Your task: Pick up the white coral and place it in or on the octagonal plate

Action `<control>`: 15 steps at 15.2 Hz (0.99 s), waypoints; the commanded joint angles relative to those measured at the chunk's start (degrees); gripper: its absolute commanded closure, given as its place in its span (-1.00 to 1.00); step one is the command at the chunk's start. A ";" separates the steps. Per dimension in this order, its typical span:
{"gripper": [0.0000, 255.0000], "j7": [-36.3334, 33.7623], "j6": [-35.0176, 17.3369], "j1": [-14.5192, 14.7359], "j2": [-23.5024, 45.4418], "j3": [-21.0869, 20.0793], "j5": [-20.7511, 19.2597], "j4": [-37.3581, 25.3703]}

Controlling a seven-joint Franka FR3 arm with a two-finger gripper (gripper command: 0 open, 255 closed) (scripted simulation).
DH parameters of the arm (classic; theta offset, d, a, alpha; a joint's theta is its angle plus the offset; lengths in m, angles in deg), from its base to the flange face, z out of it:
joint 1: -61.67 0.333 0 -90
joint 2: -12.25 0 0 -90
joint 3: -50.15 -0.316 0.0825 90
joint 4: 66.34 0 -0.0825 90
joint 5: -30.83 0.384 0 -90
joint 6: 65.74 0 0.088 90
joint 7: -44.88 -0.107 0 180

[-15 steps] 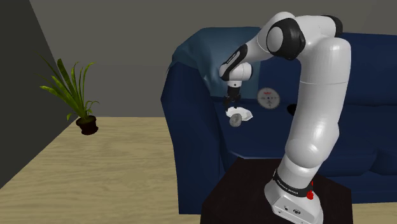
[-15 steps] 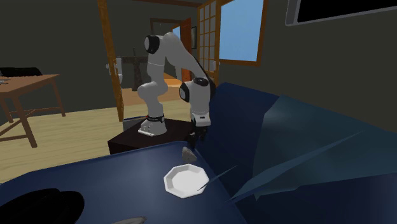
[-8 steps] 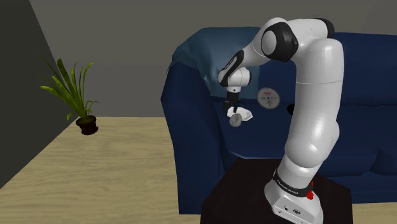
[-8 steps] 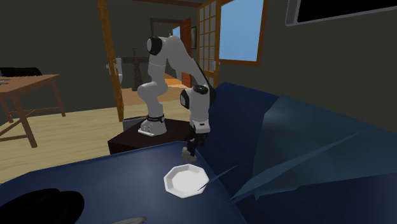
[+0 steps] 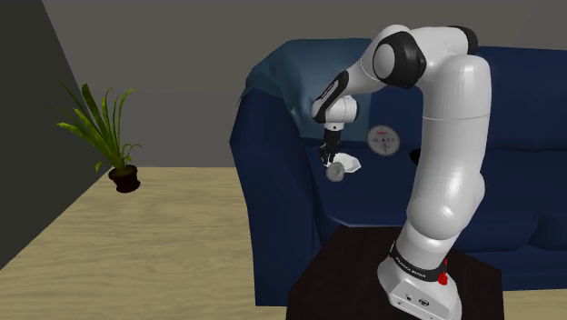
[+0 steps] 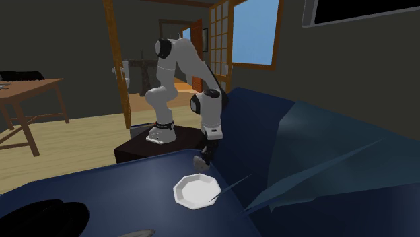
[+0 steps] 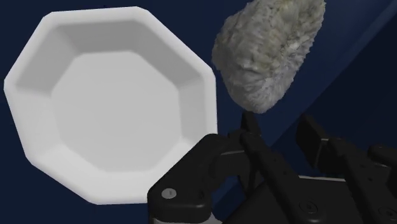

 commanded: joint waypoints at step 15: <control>-1.00 39.82 3.29 -12.68 -5.24 -3.36 14.55 5.56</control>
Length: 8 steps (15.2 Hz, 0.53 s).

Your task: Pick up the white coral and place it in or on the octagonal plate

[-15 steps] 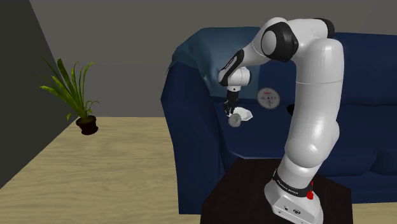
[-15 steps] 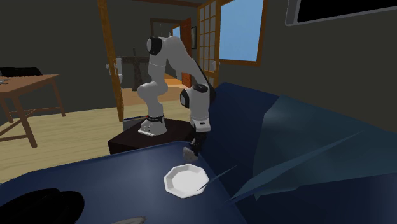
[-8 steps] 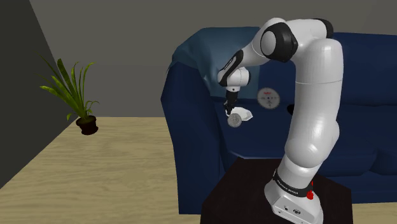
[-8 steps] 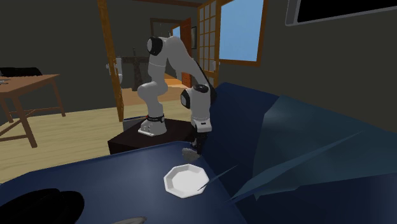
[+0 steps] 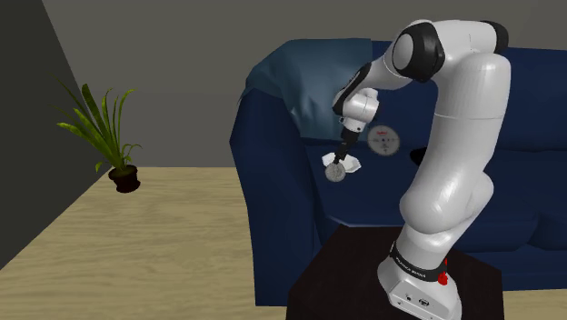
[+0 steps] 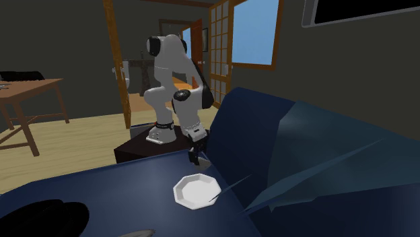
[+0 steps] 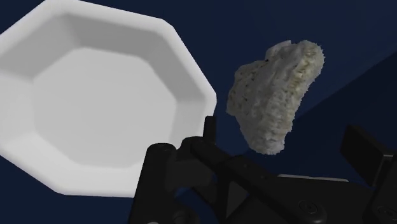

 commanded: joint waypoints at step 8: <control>-1.00 7.19 -3.54 -1.14 3.79 -1.94 5.47 1.25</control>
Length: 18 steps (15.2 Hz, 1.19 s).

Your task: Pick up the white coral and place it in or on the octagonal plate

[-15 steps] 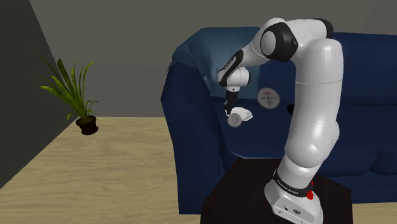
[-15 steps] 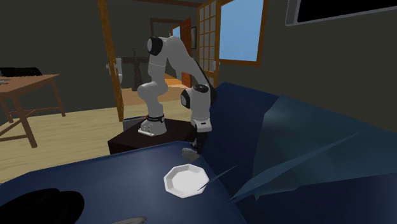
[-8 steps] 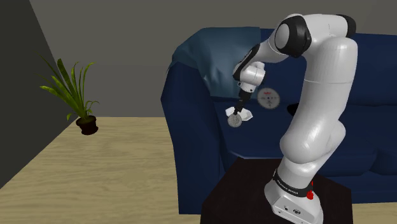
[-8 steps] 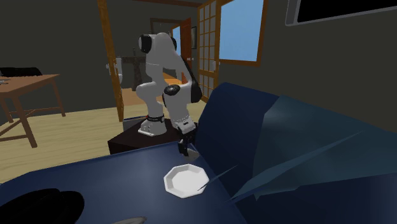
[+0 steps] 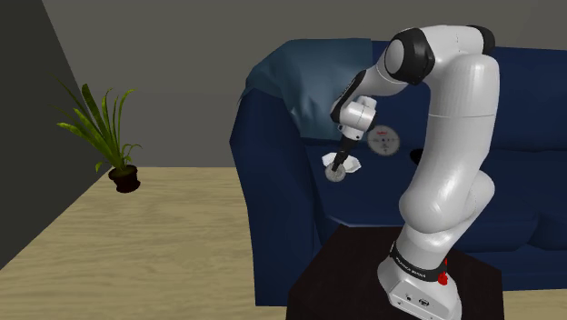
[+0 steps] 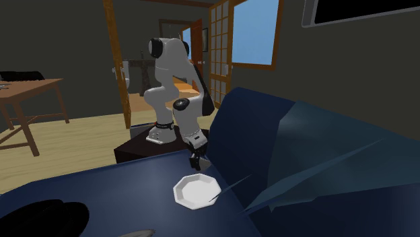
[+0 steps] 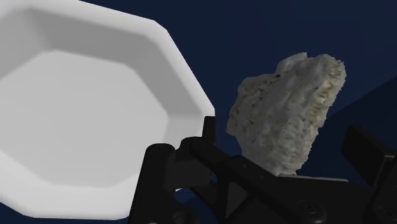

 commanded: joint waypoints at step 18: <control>1.00 -0.88 0.75 0.27 -1.15 0.31 -0.91 0.11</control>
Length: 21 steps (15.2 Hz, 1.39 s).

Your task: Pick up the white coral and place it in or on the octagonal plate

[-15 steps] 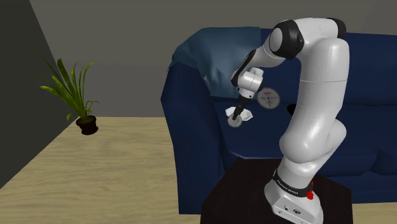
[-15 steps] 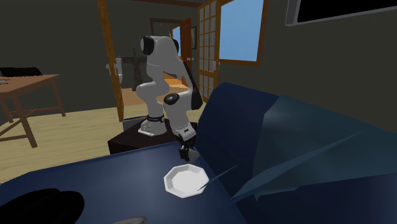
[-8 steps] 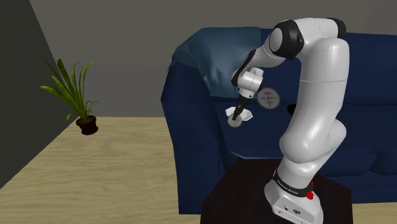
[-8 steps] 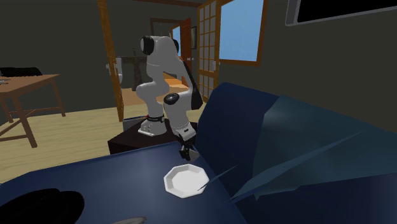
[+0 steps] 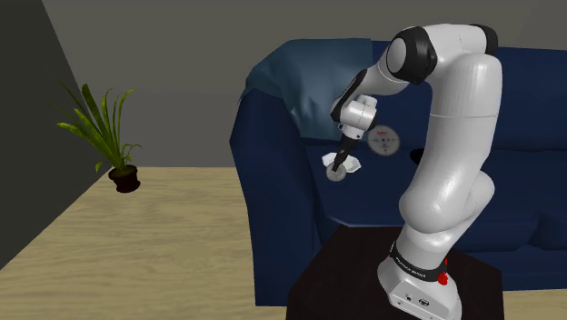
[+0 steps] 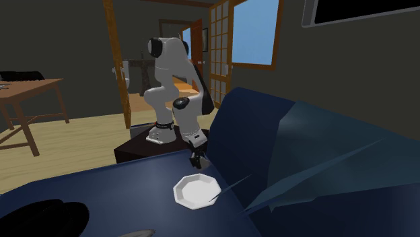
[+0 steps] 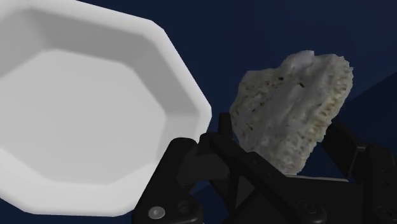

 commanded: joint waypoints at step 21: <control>1.00 -3.08 16.53 -3.14 1.63 3.37 -5.30 -17.66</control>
